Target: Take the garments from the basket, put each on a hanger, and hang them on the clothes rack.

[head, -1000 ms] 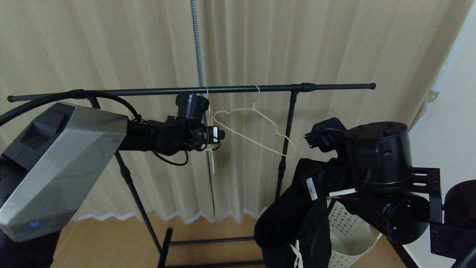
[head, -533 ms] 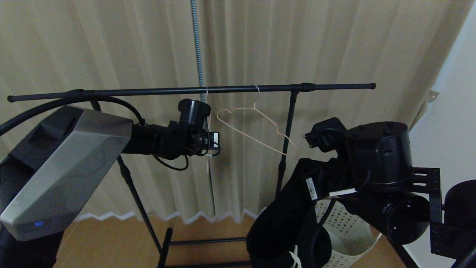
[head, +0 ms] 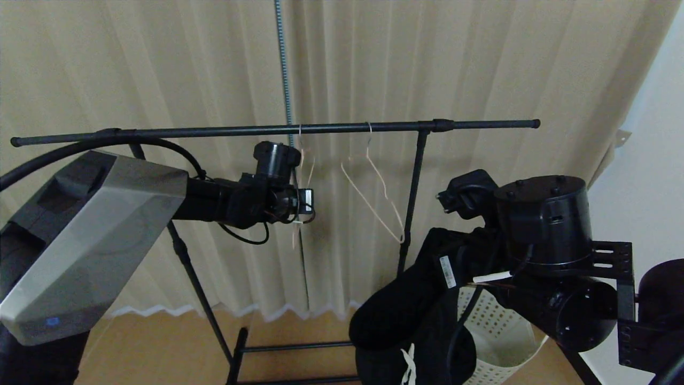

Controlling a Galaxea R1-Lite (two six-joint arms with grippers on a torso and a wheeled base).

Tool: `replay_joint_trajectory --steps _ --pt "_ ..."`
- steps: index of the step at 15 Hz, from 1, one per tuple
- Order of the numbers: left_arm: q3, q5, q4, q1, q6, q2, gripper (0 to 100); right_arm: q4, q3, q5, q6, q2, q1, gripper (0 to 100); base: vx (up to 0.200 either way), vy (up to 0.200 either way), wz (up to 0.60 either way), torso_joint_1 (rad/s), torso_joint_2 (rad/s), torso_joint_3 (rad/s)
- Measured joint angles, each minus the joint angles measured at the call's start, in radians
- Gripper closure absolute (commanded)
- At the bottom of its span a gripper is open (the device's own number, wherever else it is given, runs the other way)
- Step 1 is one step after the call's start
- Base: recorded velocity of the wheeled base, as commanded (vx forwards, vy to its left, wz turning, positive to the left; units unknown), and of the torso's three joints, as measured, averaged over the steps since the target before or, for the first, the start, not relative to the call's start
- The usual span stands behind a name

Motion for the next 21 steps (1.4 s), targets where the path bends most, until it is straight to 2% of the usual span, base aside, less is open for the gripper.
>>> replay_joint_trajectory --steps 4,7,13,21 --pt "-0.002 -0.001 -0.001 0.0 0.002 -0.042 100 0.0 -0.001 0.0 0.0 0.0 0.0 100 0.0 0.0 0.0 0.0 0.0 0.0" --pt "0.037 -0.002 -0.001 -0.006 0.006 -0.086 100 0.0 -0.001 -0.001 -0.001 -0.003 0.0 100 0.0 0.0 0.0 0.0 0.0 0.0" --pt "0.225 -0.006 -0.01 -0.017 0.008 -0.218 100 0.0 0.0 -0.001 -0.002 -0.004 0.0 100 0.0 0.0 0.0 0.0 0.0 0.0" --pt "0.55 -0.014 -0.132 -0.016 0.037 -0.439 100 0.0 0.001 -0.001 0.0 0.015 0.0 100 0.0 0.0 0.0 0.0 0.0 0.0"
